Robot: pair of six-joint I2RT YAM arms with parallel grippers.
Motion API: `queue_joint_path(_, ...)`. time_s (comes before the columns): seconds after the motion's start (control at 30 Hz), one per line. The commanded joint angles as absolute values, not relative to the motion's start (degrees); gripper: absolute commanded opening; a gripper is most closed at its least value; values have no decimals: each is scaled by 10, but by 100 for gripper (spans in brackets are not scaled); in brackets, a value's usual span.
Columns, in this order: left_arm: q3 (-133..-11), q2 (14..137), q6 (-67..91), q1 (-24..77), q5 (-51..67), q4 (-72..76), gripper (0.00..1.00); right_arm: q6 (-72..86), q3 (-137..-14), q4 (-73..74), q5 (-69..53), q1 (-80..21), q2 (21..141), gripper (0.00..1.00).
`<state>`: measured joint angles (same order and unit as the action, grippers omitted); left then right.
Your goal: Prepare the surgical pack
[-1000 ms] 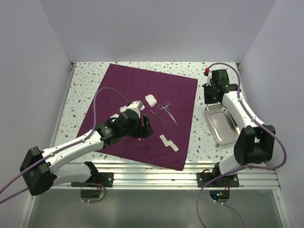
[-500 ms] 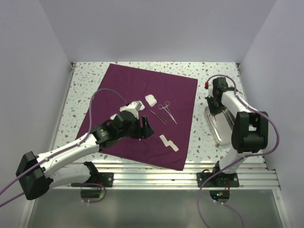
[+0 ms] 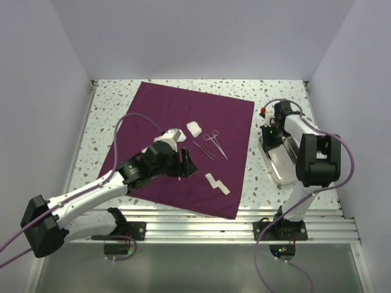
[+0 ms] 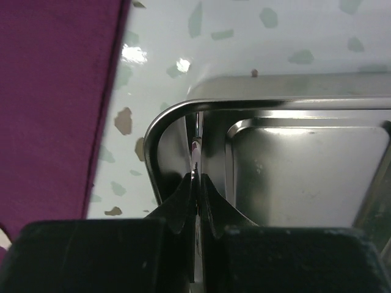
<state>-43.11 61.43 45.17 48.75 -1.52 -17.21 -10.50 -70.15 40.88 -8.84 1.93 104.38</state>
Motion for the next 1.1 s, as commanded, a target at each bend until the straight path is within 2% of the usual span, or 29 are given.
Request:
queue_joint_path(0.0,-429,610,435,478,-11,-158,68,-71,-736,389,-184,20,1072,0)
queue_joint_path(0.1,-421,607,434,471,-10,-157,68,-38,-751,375,-234,30,1092,0)
queue_joint_path(0.23,-414,603,429,458,-3,-157,68,-28,-757,388,-192,46,1091,0)
queue_joint_path(0.47,-408,624,425,441,35,-135,69,-105,-732,452,-151,48,1057,0)
queue_joint_path(0.57,-414,646,432,439,45,-120,73,-105,-727,457,-153,47,1061,9)
queue_joint_path(0.6,-418,655,431,438,50,-117,74,-99,-723,452,-146,47,1060,12)
queue_joint_path(0.63,-426,676,431,435,56,-121,74,-91,-716,446,-141,47,1058,19)
queue_joint_path(0.7,-448,696,431,431,64,-130,78,-81,-711,434,-130,47,1049,26)
queue_joint_path(0.77,-459,714,435,430,60,-126,79,-63,-707,426,-122,47,1039,41)
queue_joint_path(0.8,-461,721,441,430,53,-120,79,-57,-706,424,-113,47,1034,52)
queue_joint_path(0.9,-491,765,452,430,47,-128,77,-26,-706,418,-68,46,1004,60)
queue_joint_path(0.93,-503,800,455,430,34,-136,77,-5,-712,420,-48,45,996,67)
queue_joint_path(0.97,-535,819,459,430,33,-145,76,16,-716,431,-26,41,988,92)
queue_joint_path(1.0,-554,839,471,430,26,-171,74,24,-721,437,-5,30,970,99)
queue_joint_path(1.07,-598,889,489,431,2,-192,69,49,-724,439,67,10,950,99)
